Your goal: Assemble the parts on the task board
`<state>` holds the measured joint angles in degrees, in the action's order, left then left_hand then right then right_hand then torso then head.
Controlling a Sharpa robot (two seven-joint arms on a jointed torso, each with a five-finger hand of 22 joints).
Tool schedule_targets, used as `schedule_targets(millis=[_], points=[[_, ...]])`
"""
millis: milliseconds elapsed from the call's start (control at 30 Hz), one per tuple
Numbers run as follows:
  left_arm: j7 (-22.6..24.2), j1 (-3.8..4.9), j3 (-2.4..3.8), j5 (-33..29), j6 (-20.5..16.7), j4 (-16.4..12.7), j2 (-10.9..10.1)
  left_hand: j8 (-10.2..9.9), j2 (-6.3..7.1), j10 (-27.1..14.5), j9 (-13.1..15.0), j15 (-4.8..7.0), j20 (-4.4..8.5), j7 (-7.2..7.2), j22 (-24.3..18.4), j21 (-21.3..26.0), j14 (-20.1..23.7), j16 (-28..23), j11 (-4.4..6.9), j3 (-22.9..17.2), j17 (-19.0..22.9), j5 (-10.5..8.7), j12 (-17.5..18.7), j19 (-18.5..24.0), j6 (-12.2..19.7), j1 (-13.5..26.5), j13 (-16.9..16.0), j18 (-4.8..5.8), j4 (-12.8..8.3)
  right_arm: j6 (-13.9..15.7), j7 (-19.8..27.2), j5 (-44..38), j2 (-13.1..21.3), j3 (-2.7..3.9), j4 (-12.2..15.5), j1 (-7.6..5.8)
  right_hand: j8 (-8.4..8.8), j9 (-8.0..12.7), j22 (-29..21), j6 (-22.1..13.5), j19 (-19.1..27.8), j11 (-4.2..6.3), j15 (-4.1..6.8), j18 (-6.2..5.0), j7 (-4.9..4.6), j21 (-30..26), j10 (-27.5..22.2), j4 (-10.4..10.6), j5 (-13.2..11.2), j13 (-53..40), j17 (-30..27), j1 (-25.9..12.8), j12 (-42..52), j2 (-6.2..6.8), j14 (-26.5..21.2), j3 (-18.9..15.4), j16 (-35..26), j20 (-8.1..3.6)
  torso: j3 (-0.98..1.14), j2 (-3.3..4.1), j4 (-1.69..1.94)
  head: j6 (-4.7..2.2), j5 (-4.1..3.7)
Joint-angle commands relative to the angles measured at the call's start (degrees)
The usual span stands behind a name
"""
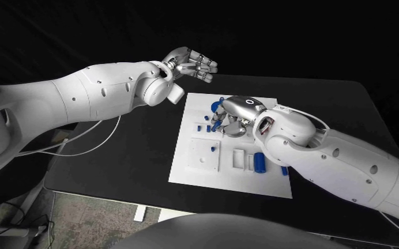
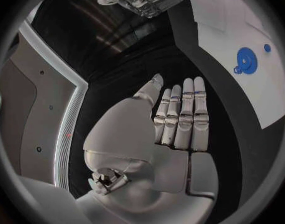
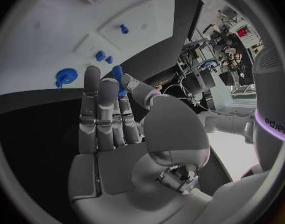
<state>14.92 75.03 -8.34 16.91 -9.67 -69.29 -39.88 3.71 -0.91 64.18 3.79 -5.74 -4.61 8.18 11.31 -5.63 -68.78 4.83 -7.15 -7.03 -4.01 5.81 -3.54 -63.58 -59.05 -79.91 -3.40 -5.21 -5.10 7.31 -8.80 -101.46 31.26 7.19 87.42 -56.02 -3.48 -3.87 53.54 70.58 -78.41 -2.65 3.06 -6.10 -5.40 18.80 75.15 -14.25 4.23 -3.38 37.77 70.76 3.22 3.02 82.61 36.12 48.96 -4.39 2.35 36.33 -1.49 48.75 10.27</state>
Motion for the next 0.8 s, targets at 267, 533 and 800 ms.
schedule_targets(millis=[267, 533, 800], points=[[0.81, 0.04, 0.04, -0.37, 0.06, 0.15, 0.66, -0.02, -0.19, 0.29, -0.03, 0.09, 0.02, 0.03, 0.06, -0.33, -0.3, -0.11, -0.02, -0.18, 0.06, 0.24, 0.04, 0.41, -0.24, -0.22, 0.08, 0.63, 0.2, -1.31, 0.54, -2.01, -3.39, -3.36, -1.33, 0.12, -0.19, -0.3, 0.17, 0.99, -0.15, 0.86, 0.45, -1.11, 0.6, -0.33, 1.4, -0.43, 0.37, -0.07, 0.05, -0.12, 0.15, -0.89, 0.12, 0.04, -0.35, -0.17, -0.07, 0.0, -0.04, 0.47, 1.55], [0.77, 0.04, 0.04, -0.4, -0.03, 0.19, 0.92, -0.07, -0.17, 0.33, -0.06, 0.09, 0.02, 0.06, 0.07, -0.36, -0.31, -0.12, -0.01, -0.2, 0.07, 0.26, 0.03, 0.44, -0.13, -0.18, 0.07, 0.64, 0.28, -1.72, 0.42, -3.53, -5.0, -5.87, -2.42, 0.7, -0.18, -0.31, 0.33, 0.95, -0.26, 0.85, 0.45, -1.11, 0.58, -0.55, 1.4, -0.71, 0.49, -0.08, 0.06, -0.31, 0.16, -1.03, 0.13, 0.03, -0.37, -0.17, 0.0, 0.02, -0.05, 0.56, 2.14], [0.73, 0.04, 0.03, -0.41, 0.04, 0.22, 1.16, -0.04, -0.16, 0.3, -0.05, 0.08, 0.0, 0.06, 0.07, -0.37, -0.29, -0.13, -0.03, -0.2, 0.07, 0.23, 0.04, 0.46, -0.09, -0.11, 0.08, 0.64, 0.37, -1.99, 0.42, -4.75, -5.8, -6.82, -3.05, 1.49, -0.2, -0.32, 0.46, 1.0, -0.27, 0.86, 0.45, -1.11, 0.6, -0.64, 1.42, -0.85, 0.63, -0.08, 0.06, -0.33, 0.16, -1.04, 0.13, -0.02, -0.4, -0.18, 0.07, 0.0, -0.07, 0.78, 2.21]])
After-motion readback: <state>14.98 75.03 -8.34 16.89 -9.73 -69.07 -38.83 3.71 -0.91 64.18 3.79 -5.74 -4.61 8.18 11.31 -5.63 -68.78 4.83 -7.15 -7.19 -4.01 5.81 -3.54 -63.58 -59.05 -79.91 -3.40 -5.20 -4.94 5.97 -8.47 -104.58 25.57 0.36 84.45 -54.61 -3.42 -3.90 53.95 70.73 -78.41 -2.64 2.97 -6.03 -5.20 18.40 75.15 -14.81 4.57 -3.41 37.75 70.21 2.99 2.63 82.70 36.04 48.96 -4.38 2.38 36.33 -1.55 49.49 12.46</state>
